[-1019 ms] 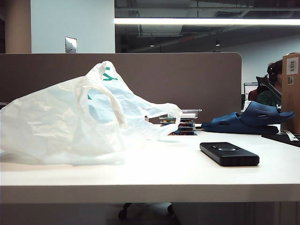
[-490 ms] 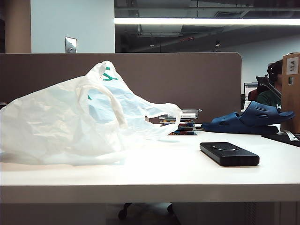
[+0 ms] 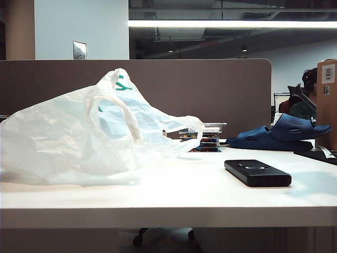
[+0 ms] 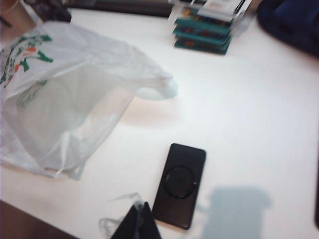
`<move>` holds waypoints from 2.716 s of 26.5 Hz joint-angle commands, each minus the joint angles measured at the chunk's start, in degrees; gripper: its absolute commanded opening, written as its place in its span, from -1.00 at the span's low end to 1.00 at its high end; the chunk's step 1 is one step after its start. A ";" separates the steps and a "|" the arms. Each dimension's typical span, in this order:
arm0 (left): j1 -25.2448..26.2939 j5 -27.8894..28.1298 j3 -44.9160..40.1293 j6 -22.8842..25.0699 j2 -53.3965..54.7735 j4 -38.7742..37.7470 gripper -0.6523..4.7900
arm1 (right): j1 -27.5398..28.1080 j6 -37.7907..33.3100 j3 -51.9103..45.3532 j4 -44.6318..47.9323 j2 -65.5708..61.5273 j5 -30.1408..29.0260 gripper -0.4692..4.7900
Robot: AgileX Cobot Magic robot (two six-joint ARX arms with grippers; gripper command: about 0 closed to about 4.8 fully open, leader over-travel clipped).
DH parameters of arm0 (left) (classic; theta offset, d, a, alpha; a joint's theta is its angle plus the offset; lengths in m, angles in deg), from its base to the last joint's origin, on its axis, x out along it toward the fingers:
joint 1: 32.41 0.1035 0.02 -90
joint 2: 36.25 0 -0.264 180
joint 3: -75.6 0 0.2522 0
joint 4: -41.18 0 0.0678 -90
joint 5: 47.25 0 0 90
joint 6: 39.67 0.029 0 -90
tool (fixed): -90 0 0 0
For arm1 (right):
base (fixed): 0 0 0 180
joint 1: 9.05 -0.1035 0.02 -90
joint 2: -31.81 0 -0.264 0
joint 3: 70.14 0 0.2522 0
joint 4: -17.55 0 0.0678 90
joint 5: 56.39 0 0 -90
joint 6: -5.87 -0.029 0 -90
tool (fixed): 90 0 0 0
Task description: Put the power bank into the bag.
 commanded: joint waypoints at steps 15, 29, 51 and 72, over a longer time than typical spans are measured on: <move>0.00 -0.33 0.26 0.44 0.11 0.07 -0.78 | -1.16 -5.66 3.26 -10.97 -9.51 1.62 -0.86; -0.02 -0.35 0.26 0.44 0.15 0.04 -0.78 | -4.35 -5.68 12.13 -17.33 -20.28 3.10 -0.86; 0.04 -0.48 0.26 0.44 0.15 0.09 -0.78 | -9.68 -11.43 10.05 -8.41 -30.18 12.59 0.96; 0.02 -0.50 0.26 0.42 0.15 0.04 -0.78 | -11.04 -14.51 -7.08 7.65 -30.21 16.72 0.98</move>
